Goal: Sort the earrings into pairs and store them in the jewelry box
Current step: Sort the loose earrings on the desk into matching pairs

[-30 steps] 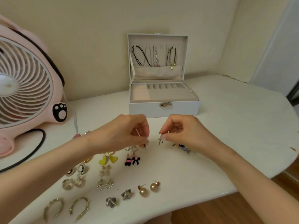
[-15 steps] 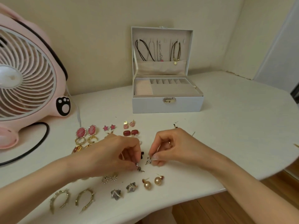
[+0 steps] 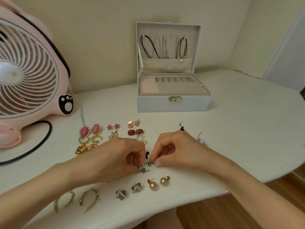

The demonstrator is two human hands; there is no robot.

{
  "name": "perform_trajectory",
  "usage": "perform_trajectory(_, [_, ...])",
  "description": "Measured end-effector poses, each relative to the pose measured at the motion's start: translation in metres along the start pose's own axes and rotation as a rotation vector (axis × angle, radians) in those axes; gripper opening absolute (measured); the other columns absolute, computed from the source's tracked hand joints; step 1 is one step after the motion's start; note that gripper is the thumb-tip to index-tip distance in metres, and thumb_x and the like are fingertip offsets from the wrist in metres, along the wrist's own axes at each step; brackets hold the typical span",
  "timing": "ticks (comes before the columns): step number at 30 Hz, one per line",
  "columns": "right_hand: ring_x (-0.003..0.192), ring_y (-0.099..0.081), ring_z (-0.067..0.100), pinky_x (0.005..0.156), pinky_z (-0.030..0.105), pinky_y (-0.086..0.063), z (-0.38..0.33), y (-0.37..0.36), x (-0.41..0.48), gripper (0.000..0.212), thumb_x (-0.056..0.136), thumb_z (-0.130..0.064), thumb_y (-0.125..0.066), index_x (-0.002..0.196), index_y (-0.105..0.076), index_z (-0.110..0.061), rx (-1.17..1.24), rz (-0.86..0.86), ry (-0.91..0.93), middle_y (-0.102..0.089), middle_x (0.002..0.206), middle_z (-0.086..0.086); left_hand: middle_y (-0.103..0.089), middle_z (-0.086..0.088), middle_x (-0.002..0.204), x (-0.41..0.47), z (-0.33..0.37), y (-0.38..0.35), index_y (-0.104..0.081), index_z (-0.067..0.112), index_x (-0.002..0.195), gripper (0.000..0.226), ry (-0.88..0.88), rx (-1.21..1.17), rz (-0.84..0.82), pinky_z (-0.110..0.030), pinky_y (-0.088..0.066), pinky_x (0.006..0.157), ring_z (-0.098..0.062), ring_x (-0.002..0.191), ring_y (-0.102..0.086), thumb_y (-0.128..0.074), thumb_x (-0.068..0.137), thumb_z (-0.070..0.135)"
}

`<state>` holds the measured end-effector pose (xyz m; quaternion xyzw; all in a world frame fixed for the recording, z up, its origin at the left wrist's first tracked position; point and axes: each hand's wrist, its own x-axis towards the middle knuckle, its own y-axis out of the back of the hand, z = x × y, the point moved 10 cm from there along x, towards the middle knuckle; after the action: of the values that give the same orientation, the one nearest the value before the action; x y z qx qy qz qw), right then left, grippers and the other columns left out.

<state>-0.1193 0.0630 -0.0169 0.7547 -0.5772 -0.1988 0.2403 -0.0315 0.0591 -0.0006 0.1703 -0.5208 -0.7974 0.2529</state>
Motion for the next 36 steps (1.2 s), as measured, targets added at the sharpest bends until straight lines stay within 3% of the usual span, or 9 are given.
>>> perform_trajectory(6, [0.062, -0.055, -0.004, 0.061, 0.011, -0.042, -0.003, -0.009, -0.001, 0.019, 0.072, -0.006, -0.077, 0.082, -0.071, -0.02, -0.001, -0.045, -0.004, -0.068, 0.074, -0.007, -0.06, 0.015, 0.078, 0.0, -0.003, -0.003, -0.054, 0.037, 0.075, 0.018, 0.028, -0.027, -0.013, -0.011, -0.04, 0.064, -0.001, 0.082, -0.054, -0.071, 0.078, 0.03])
perform_trajectory(13, [0.074, -0.061, 0.003, 0.066, 0.011, -0.043, -0.004, -0.006, -0.003, 0.024, 0.072, -0.003, -0.076, 0.087, -0.067, -0.02, 0.031, -0.048, 0.03, -0.071, 0.085, 0.003, -0.061, 0.016, 0.079, 0.0, -0.006, -0.001, -0.055, 0.036, 0.077, 0.018, 0.04, -0.029, -0.049, -0.009, -0.04, 0.064, 0.001, 0.082, -0.054, -0.071, 0.079, 0.028])
perform_trajectory(16, [0.073, -0.061, 0.004, 0.067, 0.013, -0.044, -0.007, 0.002, -0.003, 0.024, 0.074, -0.004, -0.074, 0.084, -0.067, -0.024, 0.037, -0.017, 0.061, -0.071, 0.083, 0.0, -0.06, 0.017, 0.079, -0.001, -0.006, 0.007, -0.053, 0.038, 0.077, 0.019, 0.035, -0.009, -0.056, -0.007, -0.039, 0.065, 0.006, 0.082, -0.053, -0.069, 0.081, 0.029])
perform_trajectory(19, [0.068, -0.059, 0.003, 0.068, 0.017, -0.046, -0.007, 0.028, -0.002, 0.022, 0.074, -0.003, -0.074, 0.081, -0.068, -0.023, 0.032, 0.104, 0.064, -0.072, 0.078, -0.002, -0.06, 0.018, 0.079, -0.001, -0.007, 0.015, -0.053, 0.039, 0.079, 0.017, 0.046, -0.003, -0.07, -0.006, -0.038, 0.065, 0.008, 0.078, -0.052, -0.067, 0.082, 0.03])
perform_trajectory(22, [0.057, -0.056, 0.001, 0.058, 0.013, -0.043, 0.0, 0.061, -0.006, 0.021, 0.074, 0.0, -0.073, 0.076, -0.068, -0.02, 0.038, 0.246, 0.035, -0.067, 0.065, -0.012, -0.062, 0.019, 0.081, 0.005, -0.006, 0.022, -0.057, 0.037, 0.083, 0.013, 0.036, -0.029, -0.07, -0.007, -0.038, 0.061, 0.006, 0.075, -0.054, -0.067, 0.081, 0.029])
perform_trajectory(25, [0.058, -0.056, 0.006, 0.059, 0.015, -0.044, 0.011, 0.087, -0.012, 0.017, 0.074, -0.004, -0.075, 0.075, -0.069, -0.02, 0.037, 0.345, -0.011, -0.066, 0.066, -0.011, -0.062, 0.016, 0.079, 0.015, -0.002, 0.024, -0.059, 0.033, 0.085, 0.009, 0.02, -0.045, -0.06, -0.008, -0.038, 0.059, 0.006, 0.073, -0.054, -0.067, 0.081, 0.03])
perform_trajectory(29, [0.053, -0.054, 0.002, 0.053, 0.008, -0.04, 0.019, 0.099, -0.018, 0.012, 0.076, -0.006, -0.074, 0.076, -0.069, -0.017, 0.046, 0.37, -0.042, -0.065, 0.06, -0.014, -0.059, 0.016, 0.077, 0.034, 0.01, 0.019, -0.058, 0.029, 0.086, 0.01, -0.015, -0.049, -0.051, -0.007, -0.038, 0.059, 0.008, 0.07, -0.052, -0.067, 0.082, 0.029])
perform_trajectory(36, [0.051, -0.046, -0.001, 0.054, 0.008, -0.035, 0.039, 0.112, -0.022, 0.014, 0.077, -0.013, -0.073, 0.074, -0.072, -0.027, -0.125, 0.368, -0.127, -0.062, 0.059, -0.024, -0.058, 0.012, 0.083, 0.082, 0.023, 0.002, -0.059, 0.02, 0.09, 0.013, -0.027, -0.017, 0.01, -0.02, -0.042, 0.063, -0.005, 0.073, -0.052, -0.063, 0.085, 0.031])
